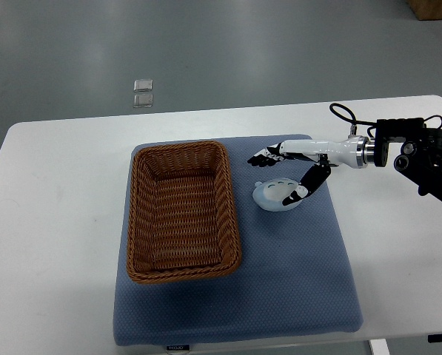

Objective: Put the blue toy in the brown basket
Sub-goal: 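Close the right hand's fingers around the light-blue plush toy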

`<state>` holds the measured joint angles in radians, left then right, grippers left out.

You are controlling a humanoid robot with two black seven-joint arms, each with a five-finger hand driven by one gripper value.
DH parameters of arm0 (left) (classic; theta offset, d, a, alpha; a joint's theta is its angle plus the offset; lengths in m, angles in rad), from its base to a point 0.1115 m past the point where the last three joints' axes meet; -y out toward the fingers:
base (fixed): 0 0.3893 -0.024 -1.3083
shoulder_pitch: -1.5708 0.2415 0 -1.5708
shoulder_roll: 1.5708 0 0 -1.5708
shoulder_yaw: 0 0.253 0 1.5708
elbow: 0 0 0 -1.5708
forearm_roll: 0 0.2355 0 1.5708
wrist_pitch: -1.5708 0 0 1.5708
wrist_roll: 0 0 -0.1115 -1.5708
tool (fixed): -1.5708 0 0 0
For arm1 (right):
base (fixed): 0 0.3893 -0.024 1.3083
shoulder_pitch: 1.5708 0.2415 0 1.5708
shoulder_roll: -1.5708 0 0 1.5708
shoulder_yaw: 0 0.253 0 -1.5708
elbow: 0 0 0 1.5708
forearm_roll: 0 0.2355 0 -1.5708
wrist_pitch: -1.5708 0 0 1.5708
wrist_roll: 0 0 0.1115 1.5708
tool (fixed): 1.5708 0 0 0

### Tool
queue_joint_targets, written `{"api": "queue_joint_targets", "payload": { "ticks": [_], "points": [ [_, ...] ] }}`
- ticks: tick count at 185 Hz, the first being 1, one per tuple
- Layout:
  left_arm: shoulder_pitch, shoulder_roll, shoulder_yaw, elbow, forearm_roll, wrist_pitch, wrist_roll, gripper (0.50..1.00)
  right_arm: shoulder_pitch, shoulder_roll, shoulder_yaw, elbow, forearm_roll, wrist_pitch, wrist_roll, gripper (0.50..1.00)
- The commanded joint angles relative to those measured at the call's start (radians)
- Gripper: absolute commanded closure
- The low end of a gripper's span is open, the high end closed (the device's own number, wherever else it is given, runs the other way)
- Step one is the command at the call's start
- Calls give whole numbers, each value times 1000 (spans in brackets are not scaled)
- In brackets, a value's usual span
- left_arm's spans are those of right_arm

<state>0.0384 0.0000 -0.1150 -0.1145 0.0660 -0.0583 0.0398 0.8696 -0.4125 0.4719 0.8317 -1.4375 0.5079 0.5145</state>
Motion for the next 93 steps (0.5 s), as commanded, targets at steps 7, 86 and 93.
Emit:
{"api": "queue_joint_targets", "payload": {
  "ticks": [7,86,93],
  "points": [
    [0,0,0,-1,0,0,0,500,32,-17,-137,4,-6,-112,15,587],
    [0,0,0,1,0,0,0,500,20,-6,-196,4,2,-258,50,619],
    [0,0,0,1,0,0,0,500,20,-5,-196,4,2,-258,48,662]
  ]
}}
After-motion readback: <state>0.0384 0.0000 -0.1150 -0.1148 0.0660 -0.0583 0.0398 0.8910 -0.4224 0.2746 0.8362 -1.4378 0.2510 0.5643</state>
